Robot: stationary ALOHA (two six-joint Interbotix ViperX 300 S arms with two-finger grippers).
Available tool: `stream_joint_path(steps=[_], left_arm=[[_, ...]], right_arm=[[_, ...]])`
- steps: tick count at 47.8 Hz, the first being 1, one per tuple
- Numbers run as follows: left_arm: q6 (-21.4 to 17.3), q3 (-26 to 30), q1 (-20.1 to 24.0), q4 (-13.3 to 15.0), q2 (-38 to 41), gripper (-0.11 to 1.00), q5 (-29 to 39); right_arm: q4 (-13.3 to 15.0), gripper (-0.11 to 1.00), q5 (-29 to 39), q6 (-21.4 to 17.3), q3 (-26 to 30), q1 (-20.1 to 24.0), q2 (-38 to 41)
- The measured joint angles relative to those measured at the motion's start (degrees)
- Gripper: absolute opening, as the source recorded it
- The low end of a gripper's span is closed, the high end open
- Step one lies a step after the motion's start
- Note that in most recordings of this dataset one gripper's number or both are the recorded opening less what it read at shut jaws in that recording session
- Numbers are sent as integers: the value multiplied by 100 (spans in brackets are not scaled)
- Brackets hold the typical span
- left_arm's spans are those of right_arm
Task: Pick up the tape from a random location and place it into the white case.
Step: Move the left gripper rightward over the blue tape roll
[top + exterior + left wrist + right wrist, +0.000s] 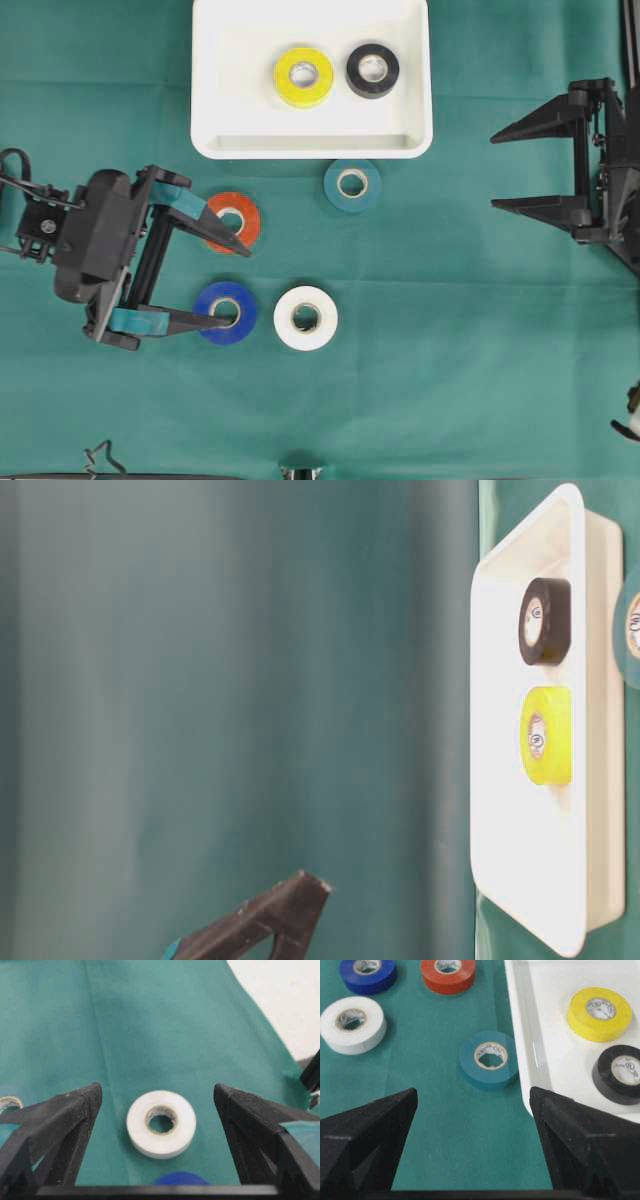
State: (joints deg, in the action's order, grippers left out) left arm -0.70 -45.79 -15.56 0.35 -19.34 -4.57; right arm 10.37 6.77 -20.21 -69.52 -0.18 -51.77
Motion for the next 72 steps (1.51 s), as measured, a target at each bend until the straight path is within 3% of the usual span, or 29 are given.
stream_joint_path(steps=[13, 30, 41, 49, 72], left_arm=[[-44, 220, -9, -9, 26, 98, 747], [-158, 1485, 0, -26, 378, 98, 3683], [-360, 2268, 62, -53, 940, 98, 5036], [-527, 2549, 62, -88, 1090, 98, 5396], [-536, 2593, 62, -97, 1116, 98, 5317]], right_arm=[[0, 87, 0, 0, 0, -9, 0], [0, 87, 9, 9, 9, -9, 0], [0, 87, 0, 9, 18, -9, 0], [0, 87, 0, 9, 18, -9, 0], [0, 87, 0, 9, 26, -9, 9]])
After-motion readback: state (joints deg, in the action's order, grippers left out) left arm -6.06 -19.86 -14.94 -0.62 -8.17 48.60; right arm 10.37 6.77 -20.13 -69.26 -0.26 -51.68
